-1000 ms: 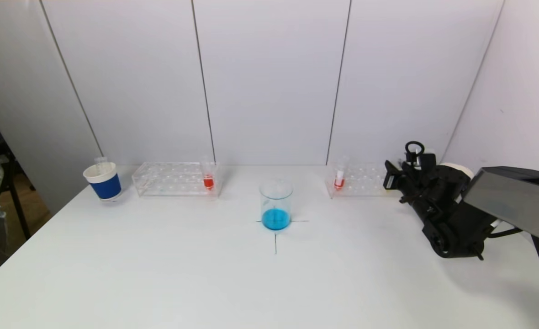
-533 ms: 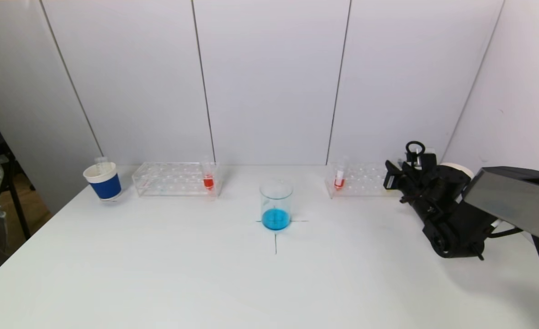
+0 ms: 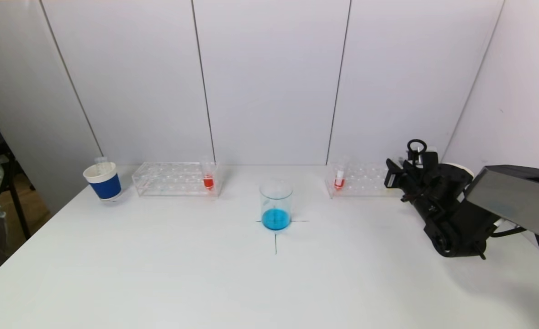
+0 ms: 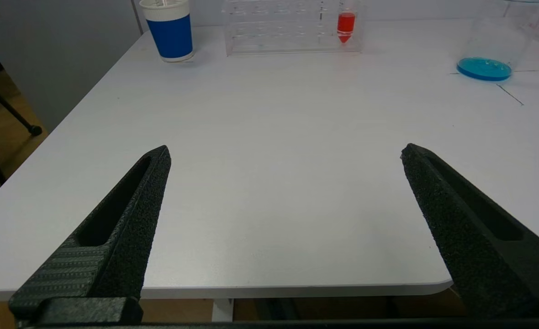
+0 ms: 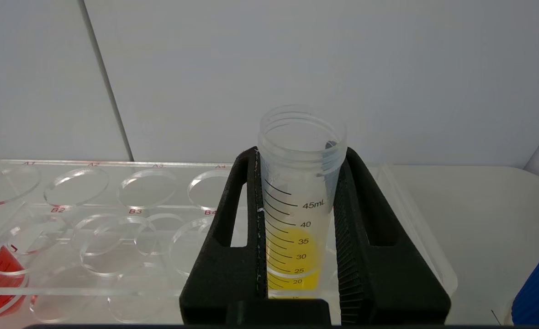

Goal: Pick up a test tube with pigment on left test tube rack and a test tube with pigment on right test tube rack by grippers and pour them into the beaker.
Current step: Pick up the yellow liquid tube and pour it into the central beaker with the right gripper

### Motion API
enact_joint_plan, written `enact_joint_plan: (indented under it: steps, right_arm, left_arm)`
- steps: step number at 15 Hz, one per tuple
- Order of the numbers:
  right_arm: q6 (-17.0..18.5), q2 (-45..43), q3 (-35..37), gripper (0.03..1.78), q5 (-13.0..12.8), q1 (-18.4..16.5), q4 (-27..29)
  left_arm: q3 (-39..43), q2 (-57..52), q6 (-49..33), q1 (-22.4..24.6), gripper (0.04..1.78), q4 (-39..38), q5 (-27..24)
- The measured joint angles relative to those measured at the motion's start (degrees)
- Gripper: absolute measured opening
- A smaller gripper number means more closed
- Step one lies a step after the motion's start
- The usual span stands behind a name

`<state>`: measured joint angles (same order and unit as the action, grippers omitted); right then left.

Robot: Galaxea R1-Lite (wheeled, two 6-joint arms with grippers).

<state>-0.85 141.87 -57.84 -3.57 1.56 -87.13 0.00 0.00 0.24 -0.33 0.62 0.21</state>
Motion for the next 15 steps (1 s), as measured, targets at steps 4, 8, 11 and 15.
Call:
enact_joint_plan:
  steps: [4, 8, 11, 15]
  right_arm:
    - [-0.2, -1.7, 0.7, 0.48, 0.0, 0.0, 0.0]
    - [-0.3, -3.9, 0.9, 0.48, 0.0, 0.0, 1.4]
    - [-0.4, -6.3, 0.6, 0.48, 0.0, 0.0, 4.2]
    - [-0.4, -10.6, -0.2, 0.48, 0.3, 0.0, 9.1]
  left_arm:
    - [0.0, 0.0, 0.0, 0.0, 1.76, 0.0, 0.0]
    - [0.0, 0.0, 0.0, 0.0, 1.76, 0.0, 0.0]
    - [0.0, 0.0, 0.0, 0.0, 1.76, 0.0, 0.0]
    - [0.0, 0.0, 0.0, 0.0, 1.76, 0.0, 0.0]
